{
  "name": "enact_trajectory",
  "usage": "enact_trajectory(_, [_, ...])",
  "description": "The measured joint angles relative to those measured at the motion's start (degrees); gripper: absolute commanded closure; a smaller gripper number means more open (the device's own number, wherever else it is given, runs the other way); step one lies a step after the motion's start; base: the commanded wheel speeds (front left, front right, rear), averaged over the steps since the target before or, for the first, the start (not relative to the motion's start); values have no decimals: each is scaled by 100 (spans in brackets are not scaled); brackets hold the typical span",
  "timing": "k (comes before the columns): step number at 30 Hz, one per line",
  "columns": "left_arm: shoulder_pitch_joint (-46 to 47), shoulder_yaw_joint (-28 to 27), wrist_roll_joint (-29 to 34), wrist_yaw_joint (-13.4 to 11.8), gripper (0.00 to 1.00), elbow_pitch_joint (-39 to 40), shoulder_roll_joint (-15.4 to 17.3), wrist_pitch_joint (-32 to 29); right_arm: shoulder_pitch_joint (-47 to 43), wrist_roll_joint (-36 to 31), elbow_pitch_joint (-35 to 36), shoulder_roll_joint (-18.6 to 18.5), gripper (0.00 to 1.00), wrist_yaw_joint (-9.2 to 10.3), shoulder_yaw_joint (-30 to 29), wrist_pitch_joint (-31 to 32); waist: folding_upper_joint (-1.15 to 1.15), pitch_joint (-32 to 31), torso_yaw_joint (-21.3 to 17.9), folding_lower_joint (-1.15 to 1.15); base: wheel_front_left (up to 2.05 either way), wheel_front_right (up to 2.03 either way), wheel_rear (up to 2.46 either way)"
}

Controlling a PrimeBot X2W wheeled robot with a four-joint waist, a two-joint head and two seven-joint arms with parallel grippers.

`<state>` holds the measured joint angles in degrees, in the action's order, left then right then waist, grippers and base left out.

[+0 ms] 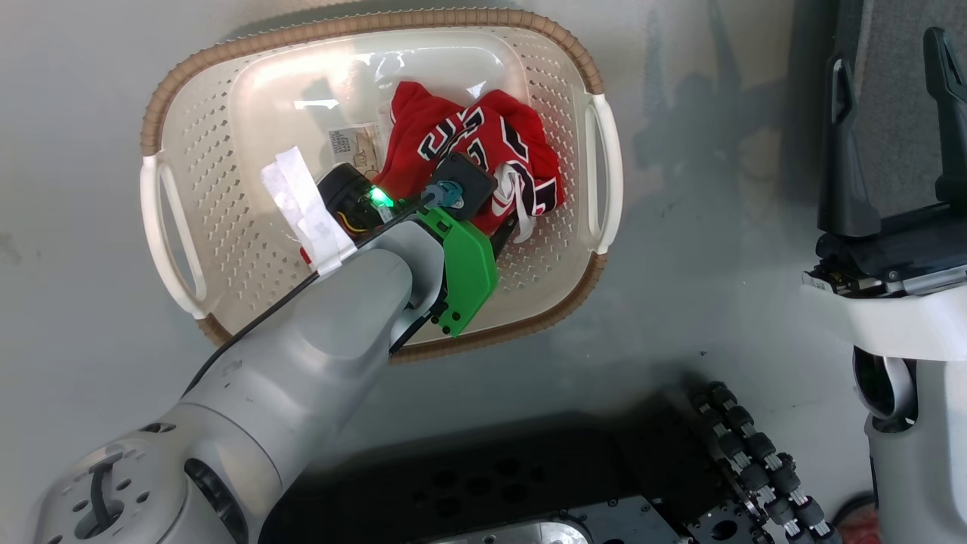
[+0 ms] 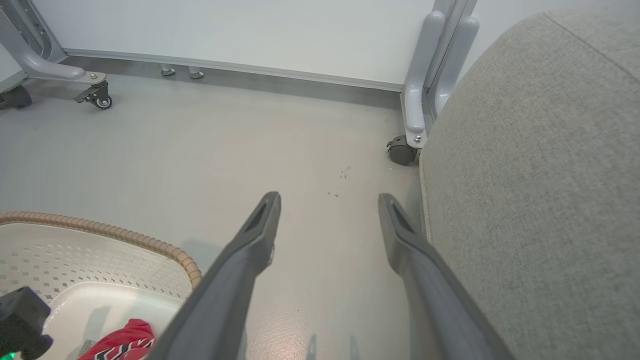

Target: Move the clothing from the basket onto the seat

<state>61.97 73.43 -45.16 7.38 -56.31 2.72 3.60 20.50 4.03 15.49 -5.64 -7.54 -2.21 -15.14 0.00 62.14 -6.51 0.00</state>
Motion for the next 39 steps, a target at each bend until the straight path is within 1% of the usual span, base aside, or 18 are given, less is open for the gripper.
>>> enact_trajectory(5, [-36, 3, 120, 0, 0, 86, 0, -58, -43, -9, 44, -2, 0, 0, 23, 0, 0, 18, -57, 0, 0, 0, 0])
enact_trajectory(6, [-35, 2, 172, 0, 15, 88, -1, -56, -54, -9, 51, -4, 0, 0, 23, 0, 0, 20, -69, 0, 0, 0, 0])
enact_trajectory(7, [-34, 2, 242, 0, 65, 81, -1, -42, -57, -9, 53, -7, 0, 0, 22, 0, 0, 21, -75, 0, 0, 0, 0])
enact_trajectory(8, [-35, 4, 275, 0, 100, 65, -1, -2, -59, -9, 55, -8, 0, 0, 22, 0, 0, 19, -78, 0, 0, 0, 0])
enact_trajectory(10, [-31, 3, 321, 0, 100, 0, -1, 21, -66, -14, 59, -8, 0, 0, 23, 0, 0, 9, -81, 0, 0, 0, 0])
enact_trajectory(15, [-24, 2, 398, 0, 100, -164, 1, 298, -45, -19, 80, -3, 0, 0, 33, 0, 0, -19, -65, 0, 0, 0, 0])
enact_trajectory(19, [-34, 3, 541, 0, 100, -212, 1, 617, 68, -4, 44, 11, 0, 0, 48, 0, 0, -82, -28, 0, 0, 0, 0])
enact_trajectory(25, [-413, 3, 626, 0, 100, -240, 3, 1016, 85, 25, -138, 36, 0, 0, 118, 0, 0, -443, 34, 0, 0, 0, 0])
enact_trajectory(29, [-715, -81, 602, -14, 100, -234, 5, 1120, 63, 59, -282, 66, 0, 0, 194, 1, 0, -821, 77, 0, 0, 0, 0])
enact_trajectory(30, [-851, -249, 658, -126, 100, 0, 22, 1136, 30, 70, -336, 79, 0, 0, 232, 0, 0, -1019, 92, 0, 0, 0, 0])
enact_trajectory(33, [-1130, -608, 999, -326, 100, 468, 74, 1143, -61, 89, -416, 101, 0, 0, 276, 0, 0, -1376, 116, -1, 0, 0, 0])
enact_trajectory(39, [-1924, -1361, 1602, -625, 100, 1339, 350, 1141, -302, 122, -605, 132, 0, 0, 360, 0, 0, -2086, 156, -1, 0, 0, 0])
